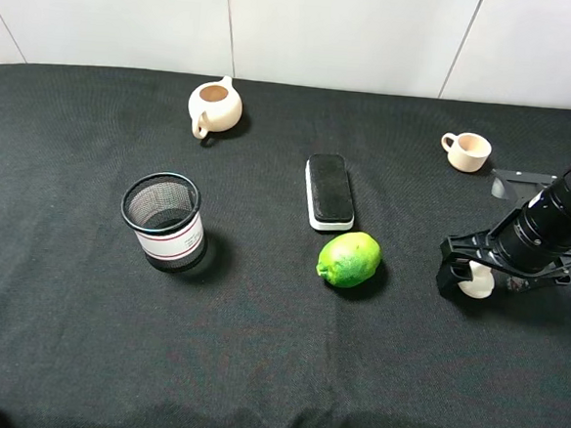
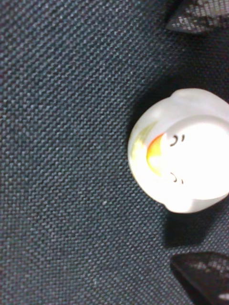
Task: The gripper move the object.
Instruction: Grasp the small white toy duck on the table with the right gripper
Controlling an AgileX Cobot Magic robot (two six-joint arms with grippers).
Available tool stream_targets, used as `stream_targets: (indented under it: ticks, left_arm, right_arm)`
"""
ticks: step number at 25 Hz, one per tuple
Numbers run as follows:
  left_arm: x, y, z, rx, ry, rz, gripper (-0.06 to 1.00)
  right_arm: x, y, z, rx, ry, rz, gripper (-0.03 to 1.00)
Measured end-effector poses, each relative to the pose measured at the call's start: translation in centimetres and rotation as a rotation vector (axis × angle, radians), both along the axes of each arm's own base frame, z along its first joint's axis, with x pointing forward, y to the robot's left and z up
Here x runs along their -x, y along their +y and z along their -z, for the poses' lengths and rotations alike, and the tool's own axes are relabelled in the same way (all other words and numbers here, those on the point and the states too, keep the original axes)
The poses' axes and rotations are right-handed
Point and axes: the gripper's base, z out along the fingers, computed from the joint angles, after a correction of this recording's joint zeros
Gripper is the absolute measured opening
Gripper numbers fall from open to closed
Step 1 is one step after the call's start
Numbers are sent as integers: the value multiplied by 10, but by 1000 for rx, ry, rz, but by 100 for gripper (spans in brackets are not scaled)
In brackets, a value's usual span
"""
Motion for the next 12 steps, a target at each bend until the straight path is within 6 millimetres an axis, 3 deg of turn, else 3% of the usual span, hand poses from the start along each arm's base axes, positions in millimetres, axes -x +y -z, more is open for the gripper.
stream_targets:
  ticks: [4, 10, 12]
  left_arm:
    - [0, 0, 0, 0, 0, 0, 99]
    - [0, 0, 0, 0, 0, 0, 99]
    - [0, 0, 0, 0, 0, 0, 99]
  right_arm:
    - [0, 0, 0, 0, 1, -1, 64]
    - [0, 0, 1, -1, 7, 3, 37]
    - [0, 0, 1, -3, 8, 6, 36]
